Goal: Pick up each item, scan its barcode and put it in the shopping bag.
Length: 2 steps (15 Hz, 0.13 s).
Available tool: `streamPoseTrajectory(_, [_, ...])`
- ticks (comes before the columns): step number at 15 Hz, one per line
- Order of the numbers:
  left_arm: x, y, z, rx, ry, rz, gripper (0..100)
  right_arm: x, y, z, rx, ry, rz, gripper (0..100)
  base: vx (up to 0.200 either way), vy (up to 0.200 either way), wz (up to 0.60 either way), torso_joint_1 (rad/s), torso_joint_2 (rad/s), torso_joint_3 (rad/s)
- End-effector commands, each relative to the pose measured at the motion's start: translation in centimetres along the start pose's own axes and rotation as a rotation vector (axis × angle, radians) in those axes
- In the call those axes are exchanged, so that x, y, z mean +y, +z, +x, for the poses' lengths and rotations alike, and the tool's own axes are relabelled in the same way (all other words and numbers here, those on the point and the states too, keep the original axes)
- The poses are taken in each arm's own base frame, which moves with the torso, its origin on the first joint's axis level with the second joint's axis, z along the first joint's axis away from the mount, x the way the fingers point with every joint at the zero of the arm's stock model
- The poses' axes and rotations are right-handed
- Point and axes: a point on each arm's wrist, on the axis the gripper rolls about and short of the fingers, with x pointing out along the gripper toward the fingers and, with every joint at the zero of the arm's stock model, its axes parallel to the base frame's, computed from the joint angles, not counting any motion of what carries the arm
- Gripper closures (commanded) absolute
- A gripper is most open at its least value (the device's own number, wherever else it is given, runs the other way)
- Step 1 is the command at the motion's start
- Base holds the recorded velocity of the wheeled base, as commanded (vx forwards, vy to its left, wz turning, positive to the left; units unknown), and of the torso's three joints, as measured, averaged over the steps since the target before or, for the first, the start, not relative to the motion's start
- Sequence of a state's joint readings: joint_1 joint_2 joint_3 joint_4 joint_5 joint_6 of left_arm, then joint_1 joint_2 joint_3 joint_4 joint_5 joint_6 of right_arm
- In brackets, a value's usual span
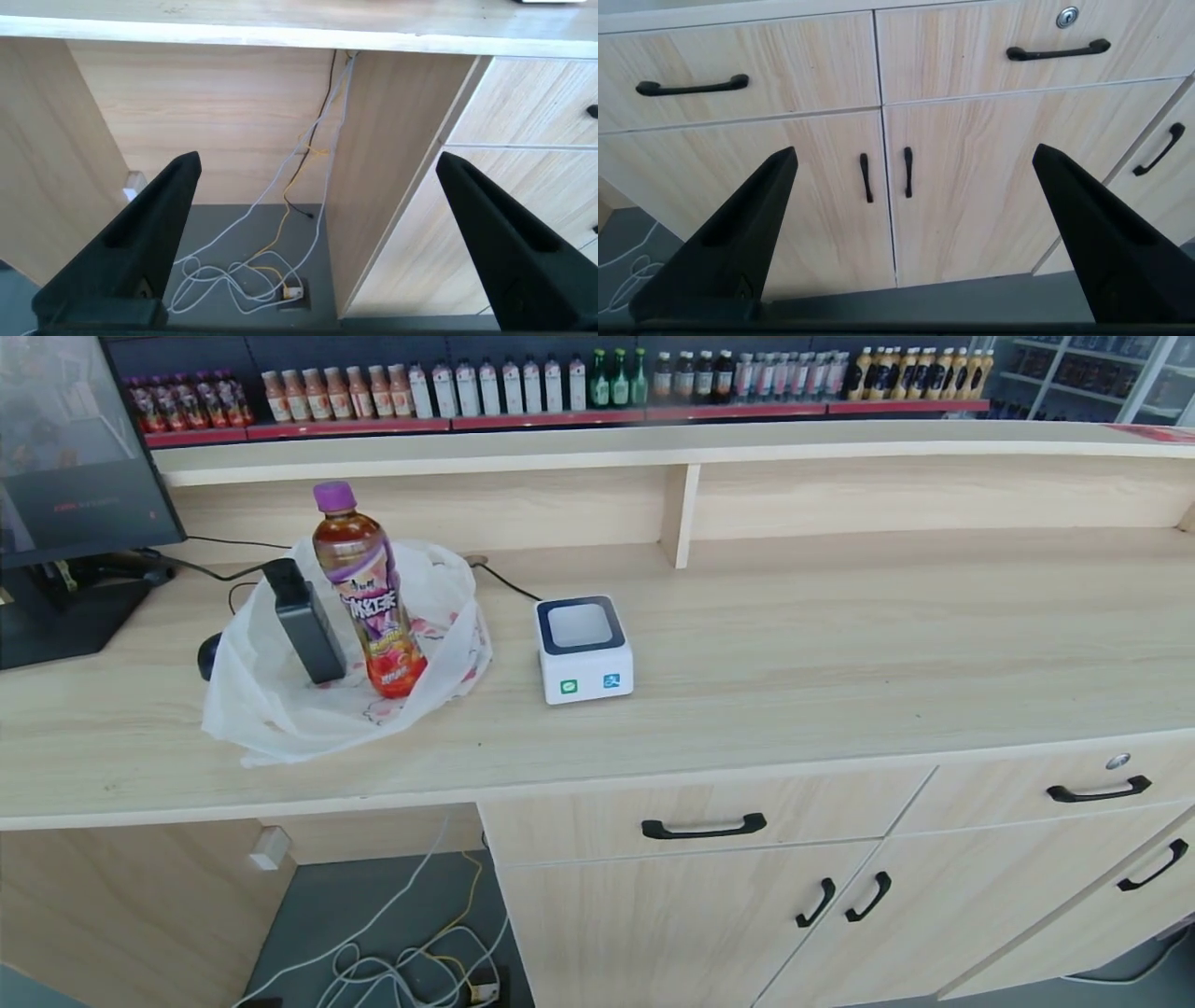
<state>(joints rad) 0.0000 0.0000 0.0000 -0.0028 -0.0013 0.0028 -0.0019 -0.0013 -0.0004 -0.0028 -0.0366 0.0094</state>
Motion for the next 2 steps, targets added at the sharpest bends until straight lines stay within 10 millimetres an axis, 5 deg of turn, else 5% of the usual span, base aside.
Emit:
streamPoseTrajectory(1, [0.00, 0.00, 0.00, 0.000, 0.000, 0.000, 0, 0.00, -0.01, 0.01, 0.001, 0.000, 0.000, 0, 0.000, 0.000, 0.00, 0.000, 0.00, 0.000])
streamPoseTrajectory(2, [0.00, 0.00, 0.00, 0.000, 0.000, 0.000, 0, -0.01, -0.01, 0.01, 0.001, -0.003, 0.000, 0, 0.000, 0.000, 0.00, 0.000, 0.00, 0.000])
